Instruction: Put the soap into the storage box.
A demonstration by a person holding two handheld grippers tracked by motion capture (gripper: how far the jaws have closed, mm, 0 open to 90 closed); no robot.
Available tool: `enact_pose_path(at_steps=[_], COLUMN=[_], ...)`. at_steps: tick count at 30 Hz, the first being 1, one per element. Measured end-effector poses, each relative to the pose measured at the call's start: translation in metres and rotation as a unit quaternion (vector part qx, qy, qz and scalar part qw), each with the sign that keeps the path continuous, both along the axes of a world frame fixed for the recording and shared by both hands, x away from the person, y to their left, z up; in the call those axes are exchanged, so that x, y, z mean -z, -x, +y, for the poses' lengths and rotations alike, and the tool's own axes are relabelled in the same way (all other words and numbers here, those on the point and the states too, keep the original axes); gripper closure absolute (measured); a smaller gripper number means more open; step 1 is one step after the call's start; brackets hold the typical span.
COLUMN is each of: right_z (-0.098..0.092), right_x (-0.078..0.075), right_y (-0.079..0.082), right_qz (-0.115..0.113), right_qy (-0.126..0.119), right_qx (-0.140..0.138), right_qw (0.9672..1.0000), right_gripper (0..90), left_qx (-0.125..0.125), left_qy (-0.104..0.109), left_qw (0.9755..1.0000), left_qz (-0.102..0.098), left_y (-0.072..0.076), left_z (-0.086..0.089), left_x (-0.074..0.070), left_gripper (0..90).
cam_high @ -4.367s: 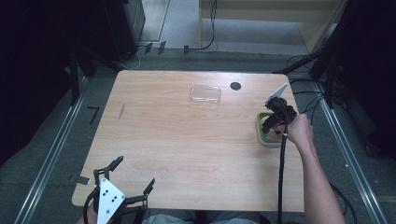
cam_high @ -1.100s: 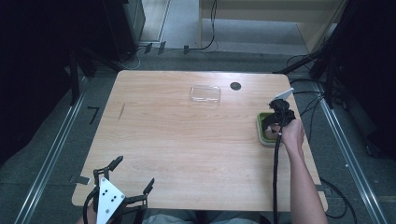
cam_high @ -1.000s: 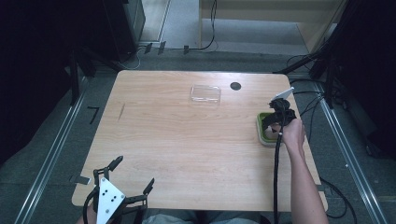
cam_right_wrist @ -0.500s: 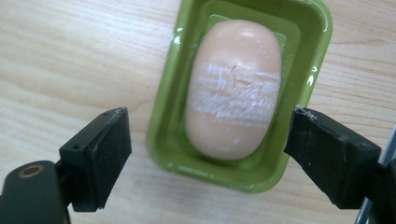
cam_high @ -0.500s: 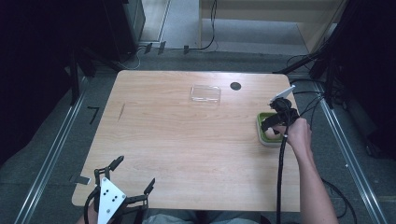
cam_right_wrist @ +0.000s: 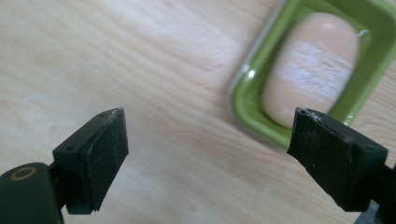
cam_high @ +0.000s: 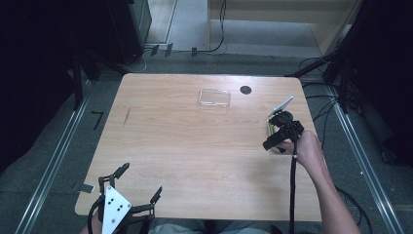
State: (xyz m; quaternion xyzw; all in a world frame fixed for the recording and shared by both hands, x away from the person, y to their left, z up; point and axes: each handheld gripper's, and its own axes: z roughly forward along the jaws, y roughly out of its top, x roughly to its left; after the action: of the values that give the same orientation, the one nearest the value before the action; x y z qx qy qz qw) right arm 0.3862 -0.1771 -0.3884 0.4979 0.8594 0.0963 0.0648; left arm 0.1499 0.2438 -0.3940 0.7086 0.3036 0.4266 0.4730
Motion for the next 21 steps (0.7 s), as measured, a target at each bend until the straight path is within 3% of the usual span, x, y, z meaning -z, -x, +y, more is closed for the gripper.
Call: enact_pose_path(at_steps=[11,21], right_z=[0.033,0.050], right_x=[0.006,0.020], right_y=[0.041,0.078], right_qz=[-0.003,0.006], right_qy=[0.028,0.046], right_qx=[-0.063,-0.098], right_qw=[0.9976,0.9941], right_gripper=[11.8,12.3], left_qx=[0.001,0.001], left_qy=[0.000,-0.002], left_qw=[1.0000,1.0000], left_qz=[0.000,0.000], left_y=[0.000,0.000], left_z=[0.000,-0.001], left_x=[0.000,0.000], left_gripper=[0.0,0.0])
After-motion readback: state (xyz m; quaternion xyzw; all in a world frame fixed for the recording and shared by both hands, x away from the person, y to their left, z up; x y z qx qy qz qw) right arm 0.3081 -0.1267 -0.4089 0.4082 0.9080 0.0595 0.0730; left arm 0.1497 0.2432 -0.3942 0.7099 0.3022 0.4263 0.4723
